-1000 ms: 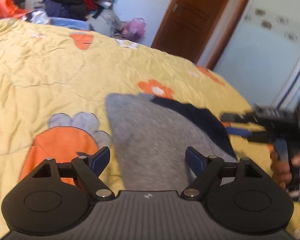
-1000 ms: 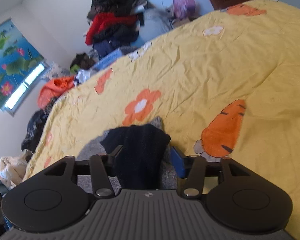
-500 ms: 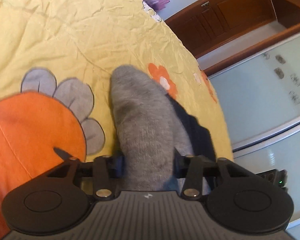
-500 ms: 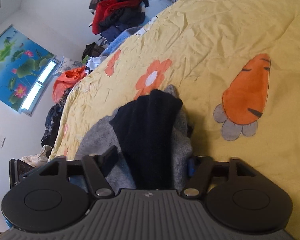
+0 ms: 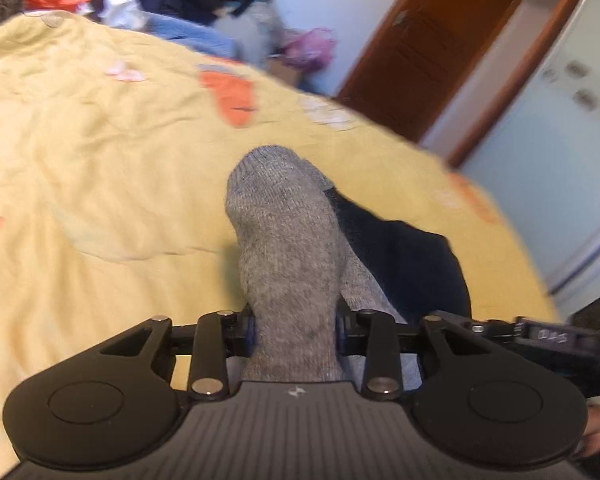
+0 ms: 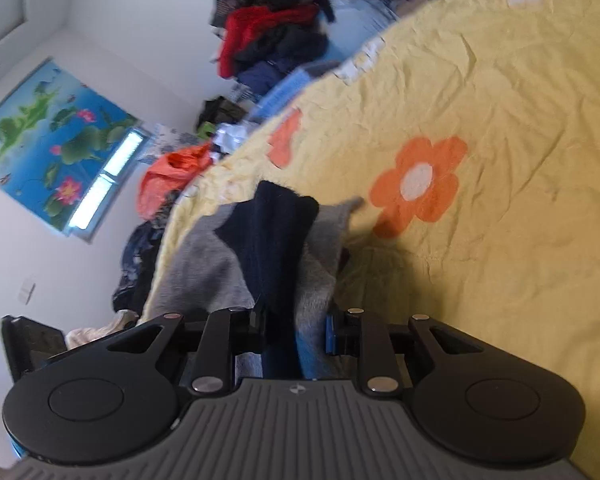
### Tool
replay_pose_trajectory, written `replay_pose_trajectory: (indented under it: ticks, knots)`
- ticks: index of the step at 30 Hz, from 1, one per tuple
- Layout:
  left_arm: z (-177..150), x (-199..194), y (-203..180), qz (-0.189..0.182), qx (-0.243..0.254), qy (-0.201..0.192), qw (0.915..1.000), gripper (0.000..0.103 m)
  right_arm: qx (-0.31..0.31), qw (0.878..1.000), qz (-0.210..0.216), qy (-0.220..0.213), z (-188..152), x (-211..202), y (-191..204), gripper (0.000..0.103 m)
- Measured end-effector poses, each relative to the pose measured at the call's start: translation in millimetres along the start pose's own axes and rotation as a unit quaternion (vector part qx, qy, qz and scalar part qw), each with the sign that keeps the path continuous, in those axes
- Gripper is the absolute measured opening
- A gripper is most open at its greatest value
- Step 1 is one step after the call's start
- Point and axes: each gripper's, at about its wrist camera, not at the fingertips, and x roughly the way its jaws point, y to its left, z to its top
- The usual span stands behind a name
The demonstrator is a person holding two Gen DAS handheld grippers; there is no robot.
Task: Fold small clothes
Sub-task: 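Regrasp the grey fold with the left tool while the right tool holds the navy section, then open both tools and release the folded sweater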
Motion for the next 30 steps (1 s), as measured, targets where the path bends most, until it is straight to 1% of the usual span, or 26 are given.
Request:
replay_pose_trajectory:
  ticks: [1,2,3,4,5,6,7,9,12,14,15,17,18,19,20,21,22,25,26,28,29,30]
  knots:
    - [-3,5,8,0.011,-0.009,0.013,0.9998,0.04,0.002,1.0,-0.018,0.008,0,14,-4,0.038]
    - [-7,3,17,0.008,-0.021,0.014,0.9997,0.043,0.005,0.999,-0.045,0.011,-2,24,-6,0.044]
    - [-15,-6,23,-0.005,-0.033,0.0,0.9995,0.044,0.009,0.998,-0.064,0.016,-5,28,-9,0.052]
    - [-24,-18,27,-0.019,-0.035,-0.017,0.9991,0.045,0.008,0.999,-0.053,0.01,-8,24,-9,0.056]
    - [-33,-29,29,-0.028,-0.029,-0.026,0.9988,0.049,0.006,0.999,-0.045,0.005,-14,16,-6,0.058]
    - [-44,-40,31,-0.034,-0.02,-0.029,0.9988,0.059,-0.001,0.999,-0.038,0.002,-21,6,-3,0.06]
    - [-56,-51,33,-0.039,-0.013,-0.032,0.9987,0.062,-0.012,0.999,-0.029,0.004,-27,-3,0,0.061]
    - [-77,-66,35,-0.05,-0.005,-0.025,0.9984,0.062,-0.025,0.999,-0.024,0.017,-45,-23,2,0.061]
    - [-104,-74,39,-0.081,-0.016,0.006,0.9966,0.062,-0.038,0.998,-0.024,0.04,-69,-45,3,0.061]
    - [-115,-69,40,-0.1,-0.033,0.029,0.994,0.061,-0.022,0.998,-0.006,0.055,-81,-51,2,0.061]
    - [-118,-69,39,-0.104,-0.037,0.02,0.9937,0.062,-0.017,0.998,0.002,0.063,-85,-51,2,0.06]
    - [-119,-67,38,-0.107,-0.049,0.018,0.9929,0.06,-0.01,0.997,0.008,0.075,-92,-48,2,0.055]
    - [-116,-64,38,-0.109,-0.058,0.026,0.992,0.056,-0.012,0.996,0.004,0.085,-95,-44,2,0.043]
    - [-113,-63,37,-0.107,-0.064,0.033,0.9917,0.038,-0.015,0.995,-0.006,0.096,-97,-40,2,0.027]
    - [-111,-60,36,-0.102,-0.063,0.042,0.9919,0.026,-0.023,0.994,-0.016,0.108,-101,-36,2,0.026]
    - [-111,-61,34,-0.096,-0.056,0.048,0.9926,0.019,-0.034,0.993,-0.017,0.109,-102,-36,5,0.025]
    - [-111,-65,30,-0.091,-0.047,0.047,0.9936,0.016,-0.05,0.992,-0.015,0.111,-104,-39,10,0.024]
    - [-113,-75,21,-0.082,-0.012,0.047,0.9955,0.014,-0.11,0.987,-0.016,0.114,-105,-53,34,0.023]
    - [-115,-75,21,-0.076,-0.007,0.051,0.9958,0.014,-0.131,0.984,-0.023,0.117,-106,-56,40,0.023]
    - [-120,-67,20,-0.054,0.009,0.058,0.9968,0.017,-0.182,0.973,-0.065,0.124,-112,-54,46,0.023]
    - [-122,-67,19,-0.051,0.014,0.054,0.9971,0.017,-0.195,0.969,-0.078,0.13,-114,-51,45,0.024]
    - [-122,-70,17,-0.048,0.019,0.051,0.9974,0.02,-0.19,0.97,-0.077,0.135,-115,-48,41,0.027]
